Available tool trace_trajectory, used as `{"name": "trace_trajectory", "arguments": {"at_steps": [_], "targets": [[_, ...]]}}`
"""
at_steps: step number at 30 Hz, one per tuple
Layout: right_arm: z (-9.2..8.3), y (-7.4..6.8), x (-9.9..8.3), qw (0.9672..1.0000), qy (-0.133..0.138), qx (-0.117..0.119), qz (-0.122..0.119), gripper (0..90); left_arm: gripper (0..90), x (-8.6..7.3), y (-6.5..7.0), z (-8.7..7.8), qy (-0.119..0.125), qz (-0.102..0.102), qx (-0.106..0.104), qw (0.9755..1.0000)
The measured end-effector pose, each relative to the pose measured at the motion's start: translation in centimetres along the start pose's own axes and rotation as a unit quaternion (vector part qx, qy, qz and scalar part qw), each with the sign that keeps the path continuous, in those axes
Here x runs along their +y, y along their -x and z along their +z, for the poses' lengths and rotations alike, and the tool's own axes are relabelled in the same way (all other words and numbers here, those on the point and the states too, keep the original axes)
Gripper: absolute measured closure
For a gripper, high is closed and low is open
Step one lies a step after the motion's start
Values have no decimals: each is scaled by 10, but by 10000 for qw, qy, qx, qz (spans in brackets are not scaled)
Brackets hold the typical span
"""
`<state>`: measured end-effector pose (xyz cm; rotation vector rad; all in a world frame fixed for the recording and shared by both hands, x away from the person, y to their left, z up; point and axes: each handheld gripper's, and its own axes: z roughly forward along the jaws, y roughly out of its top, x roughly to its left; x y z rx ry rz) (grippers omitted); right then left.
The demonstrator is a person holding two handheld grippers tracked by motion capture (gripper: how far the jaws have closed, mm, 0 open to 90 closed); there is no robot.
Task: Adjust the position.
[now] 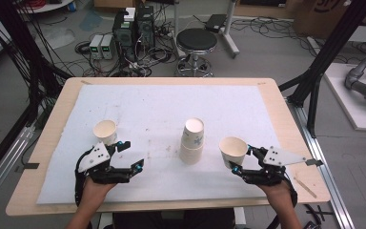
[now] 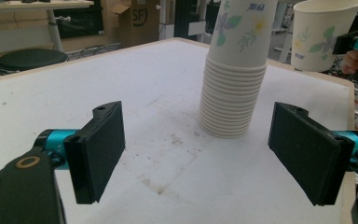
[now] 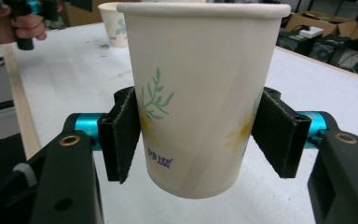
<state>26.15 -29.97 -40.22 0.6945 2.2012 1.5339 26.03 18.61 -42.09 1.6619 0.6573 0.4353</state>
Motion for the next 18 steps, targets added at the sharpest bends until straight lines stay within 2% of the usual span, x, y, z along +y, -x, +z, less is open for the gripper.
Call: {"name": "trace_trajectory", "arguments": {"at_steps": [11, 18], "targets": [[-2, 7, -2, 9987, 191, -439, 193, 366, 187, -4, -2, 1, -50, -19, -21, 10000], [-8, 9, -4, 9975, 277, -583, 293, 364, 187, -4, 0, 2, -51, 12, -32, 10000]]}}
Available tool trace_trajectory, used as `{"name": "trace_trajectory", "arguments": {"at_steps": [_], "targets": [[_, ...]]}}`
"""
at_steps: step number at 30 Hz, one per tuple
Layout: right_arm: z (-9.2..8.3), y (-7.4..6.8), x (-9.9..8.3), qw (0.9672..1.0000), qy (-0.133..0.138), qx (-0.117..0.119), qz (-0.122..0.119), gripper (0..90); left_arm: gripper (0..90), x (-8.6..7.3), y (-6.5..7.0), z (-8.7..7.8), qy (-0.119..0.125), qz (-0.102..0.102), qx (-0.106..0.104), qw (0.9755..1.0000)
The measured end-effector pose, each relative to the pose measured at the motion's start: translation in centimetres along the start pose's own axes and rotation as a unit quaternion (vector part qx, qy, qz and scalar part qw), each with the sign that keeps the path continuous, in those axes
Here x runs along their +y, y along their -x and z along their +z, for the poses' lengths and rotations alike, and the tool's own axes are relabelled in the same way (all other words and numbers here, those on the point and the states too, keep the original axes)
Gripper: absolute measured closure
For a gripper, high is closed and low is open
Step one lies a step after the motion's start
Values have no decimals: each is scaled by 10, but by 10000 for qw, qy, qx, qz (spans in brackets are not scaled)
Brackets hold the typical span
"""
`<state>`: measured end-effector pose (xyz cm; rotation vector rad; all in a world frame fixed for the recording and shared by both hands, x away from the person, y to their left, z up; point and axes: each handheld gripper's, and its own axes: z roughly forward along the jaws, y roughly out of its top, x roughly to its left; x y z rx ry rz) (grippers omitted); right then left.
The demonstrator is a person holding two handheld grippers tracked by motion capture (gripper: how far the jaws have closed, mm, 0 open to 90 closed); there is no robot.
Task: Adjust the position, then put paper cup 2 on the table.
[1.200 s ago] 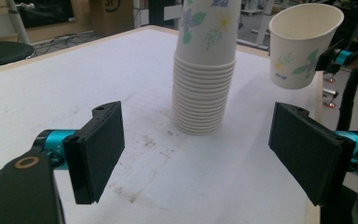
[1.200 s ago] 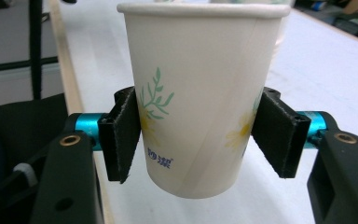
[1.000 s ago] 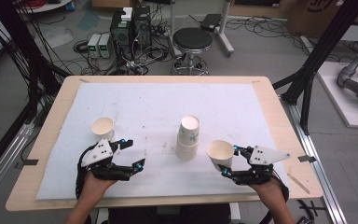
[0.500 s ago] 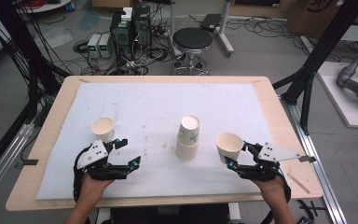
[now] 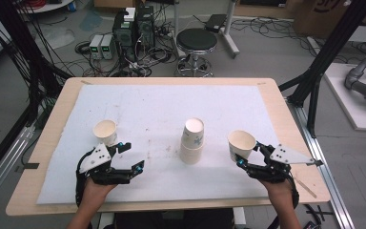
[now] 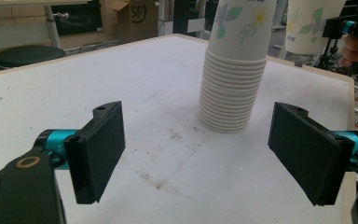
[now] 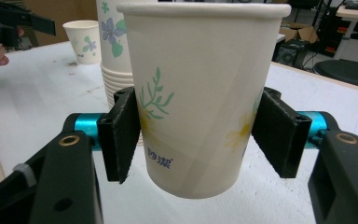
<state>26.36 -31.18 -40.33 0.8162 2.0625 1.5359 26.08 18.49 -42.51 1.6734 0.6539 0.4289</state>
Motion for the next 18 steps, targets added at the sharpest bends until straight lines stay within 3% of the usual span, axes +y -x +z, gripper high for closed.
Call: {"name": "trace_trajectory", "arguments": {"at_steps": [14, 18], "targets": [[6, 8, 0, 9993, -51, -354, 71, 363, 188, -1, 0, 2, 2, -13, -20, 10000], [14, 17, 4, 9979, -70, -643, 71, 364, 190, 0, 1, 3, 5, 7, -22, 10000]]}}
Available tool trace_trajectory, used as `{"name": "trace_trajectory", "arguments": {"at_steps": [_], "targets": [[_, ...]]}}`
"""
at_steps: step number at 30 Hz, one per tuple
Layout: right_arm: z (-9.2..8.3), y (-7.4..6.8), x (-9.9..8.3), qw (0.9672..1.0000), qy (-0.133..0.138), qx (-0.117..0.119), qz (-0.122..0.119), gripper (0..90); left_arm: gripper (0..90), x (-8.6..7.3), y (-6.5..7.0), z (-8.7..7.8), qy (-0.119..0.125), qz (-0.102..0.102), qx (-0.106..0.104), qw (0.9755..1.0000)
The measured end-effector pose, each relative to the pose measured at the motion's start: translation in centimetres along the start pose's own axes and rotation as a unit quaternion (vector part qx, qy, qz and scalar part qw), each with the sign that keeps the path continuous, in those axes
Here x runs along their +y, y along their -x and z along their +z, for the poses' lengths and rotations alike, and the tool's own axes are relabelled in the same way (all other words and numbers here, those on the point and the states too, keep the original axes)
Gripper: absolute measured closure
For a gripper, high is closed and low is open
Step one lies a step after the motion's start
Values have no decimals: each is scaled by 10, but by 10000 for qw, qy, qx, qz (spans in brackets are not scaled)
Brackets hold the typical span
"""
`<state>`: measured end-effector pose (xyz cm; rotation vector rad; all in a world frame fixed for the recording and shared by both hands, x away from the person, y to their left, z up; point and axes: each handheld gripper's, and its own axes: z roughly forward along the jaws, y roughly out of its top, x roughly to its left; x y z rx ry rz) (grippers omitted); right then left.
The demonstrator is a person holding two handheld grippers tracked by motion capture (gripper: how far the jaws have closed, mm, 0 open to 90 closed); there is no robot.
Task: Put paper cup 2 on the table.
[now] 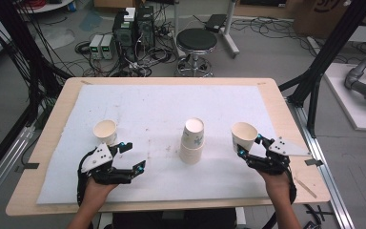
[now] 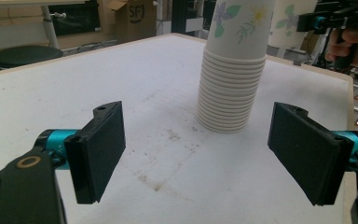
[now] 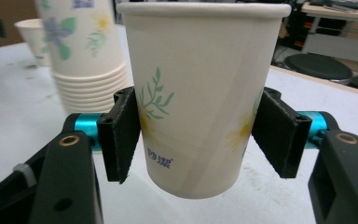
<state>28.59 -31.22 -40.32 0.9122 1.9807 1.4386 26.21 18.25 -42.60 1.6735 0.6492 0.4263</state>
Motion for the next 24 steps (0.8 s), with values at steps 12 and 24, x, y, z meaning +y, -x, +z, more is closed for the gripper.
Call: {"name": "trace_trajectory", "arguments": {"at_steps": [12, 24], "targets": [[48, 12, 11, 9964, -455, -711, 102, 364, 191, -1, 3, -3, -67, 24, 12, 10000], [76, 28, -11, 9868, -1041, -1084, 601, 363, 192, -4, 4, -1, -140, 17, -29, 9999]]}}
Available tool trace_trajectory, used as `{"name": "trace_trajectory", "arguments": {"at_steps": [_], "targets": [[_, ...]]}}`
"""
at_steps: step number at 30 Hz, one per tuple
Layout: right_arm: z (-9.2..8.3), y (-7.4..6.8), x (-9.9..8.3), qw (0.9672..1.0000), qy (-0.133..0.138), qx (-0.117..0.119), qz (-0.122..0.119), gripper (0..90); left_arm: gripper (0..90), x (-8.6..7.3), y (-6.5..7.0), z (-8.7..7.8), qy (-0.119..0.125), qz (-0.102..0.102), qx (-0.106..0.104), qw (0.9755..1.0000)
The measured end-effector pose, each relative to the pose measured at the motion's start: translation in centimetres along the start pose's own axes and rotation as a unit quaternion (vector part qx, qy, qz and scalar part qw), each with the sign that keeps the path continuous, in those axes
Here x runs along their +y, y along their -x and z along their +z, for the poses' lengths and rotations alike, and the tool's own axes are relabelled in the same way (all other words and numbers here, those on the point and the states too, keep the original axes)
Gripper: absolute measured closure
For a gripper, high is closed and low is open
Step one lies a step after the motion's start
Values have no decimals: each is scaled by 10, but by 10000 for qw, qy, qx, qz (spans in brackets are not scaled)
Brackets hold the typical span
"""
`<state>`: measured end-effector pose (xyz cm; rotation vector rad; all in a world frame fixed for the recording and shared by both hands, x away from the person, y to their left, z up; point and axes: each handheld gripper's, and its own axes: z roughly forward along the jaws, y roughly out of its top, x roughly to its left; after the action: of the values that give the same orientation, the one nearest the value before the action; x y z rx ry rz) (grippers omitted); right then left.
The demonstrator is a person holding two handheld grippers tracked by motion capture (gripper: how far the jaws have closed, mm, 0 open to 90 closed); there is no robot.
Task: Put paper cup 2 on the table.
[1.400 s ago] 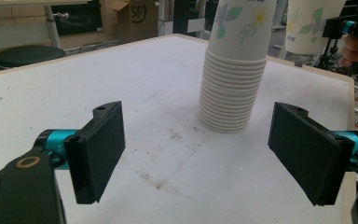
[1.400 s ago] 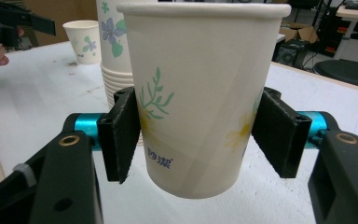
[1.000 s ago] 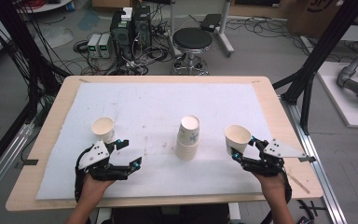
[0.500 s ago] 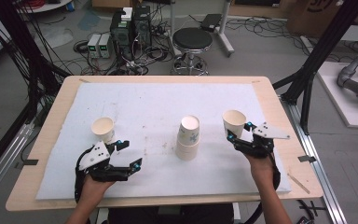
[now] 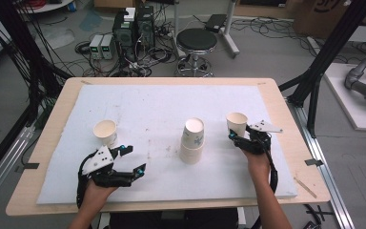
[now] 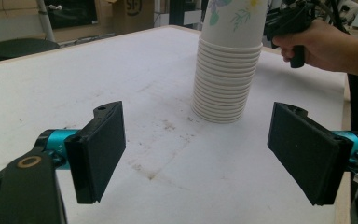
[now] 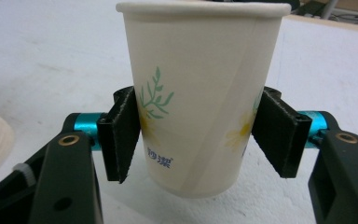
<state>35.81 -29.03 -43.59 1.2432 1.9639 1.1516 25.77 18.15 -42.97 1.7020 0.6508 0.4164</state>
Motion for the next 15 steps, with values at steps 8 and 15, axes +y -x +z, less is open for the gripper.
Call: {"name": "trace_trajectory", "arguments": {"at_steps": [8, 15], "targets": [[4, -1, -3, 9991, -430, 32, -22, 363, 192, -1, -1, 1, -30, -11, -8, 10000], [-5, -2, -11, 9980, -614, -56, -159, 367, 192, -1, -1, 0, -43, -47, 32, 10000]]}}
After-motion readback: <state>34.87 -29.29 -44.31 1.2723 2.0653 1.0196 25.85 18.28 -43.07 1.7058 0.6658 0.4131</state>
